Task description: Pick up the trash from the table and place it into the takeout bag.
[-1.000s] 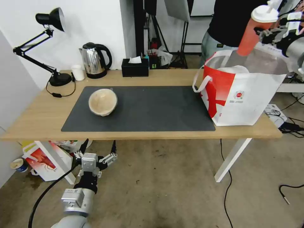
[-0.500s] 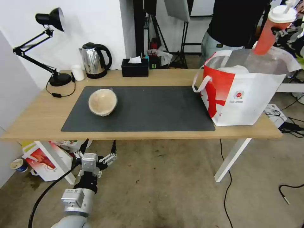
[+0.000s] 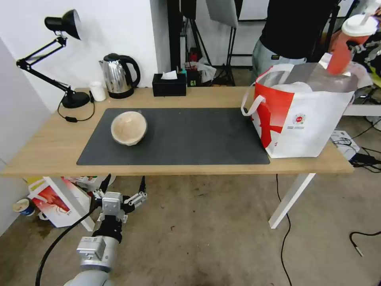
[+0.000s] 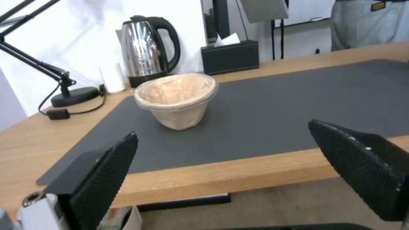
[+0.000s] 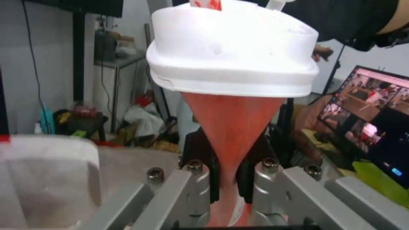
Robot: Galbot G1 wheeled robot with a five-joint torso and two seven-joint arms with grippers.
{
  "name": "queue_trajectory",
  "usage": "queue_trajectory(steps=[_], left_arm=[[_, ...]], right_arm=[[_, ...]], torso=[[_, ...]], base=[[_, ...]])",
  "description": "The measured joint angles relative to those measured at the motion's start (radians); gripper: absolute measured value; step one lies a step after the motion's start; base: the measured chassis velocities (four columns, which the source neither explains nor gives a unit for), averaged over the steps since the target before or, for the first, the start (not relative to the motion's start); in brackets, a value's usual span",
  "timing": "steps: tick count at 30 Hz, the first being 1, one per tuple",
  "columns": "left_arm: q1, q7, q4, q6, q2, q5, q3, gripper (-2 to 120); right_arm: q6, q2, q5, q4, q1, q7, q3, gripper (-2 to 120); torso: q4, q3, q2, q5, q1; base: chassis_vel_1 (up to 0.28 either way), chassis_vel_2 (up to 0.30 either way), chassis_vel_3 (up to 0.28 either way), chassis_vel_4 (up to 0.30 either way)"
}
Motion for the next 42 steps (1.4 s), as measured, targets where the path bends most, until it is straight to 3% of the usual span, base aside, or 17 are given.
queue_trajectory(steps=[31, 39, 42], left_arm=[[0.000, 0.000, 0.000, 0.000, 0.000, 0.000, 0.000, 100], [0.000, 0.000, 0.000, 0.000, 0.000, 0.000, 0.000, 100], [0.000, 0.000, 0.000, 0.000, 0.000, 0.000, 0.000, 100]], right_arm=[[-0.008, 0.003, -0.014, 0.034, -0.058, -0.023, 0.020, 7], [-0.008, -0.008, -0.028, 0.059, -0.064, -0.032, 0.020, 33], [-0.008, -0.019, -0.030, 0.083, -0.075, -0.033, 0.021, 48]], torso=[[0.0000, 0.000, 0.000, -0.0001, 0.000], [0.0001, 0.000, 0.000, -0.0002, 0.000], [0.0000, 0.000, 0.000, -0.0001, 0.000]], base=[[0.000, 0.000, 0.000, 0.000], [0.000, 0.000, 0.000, 0.000], [0.000, 0.000, 0.000, 0.000]])
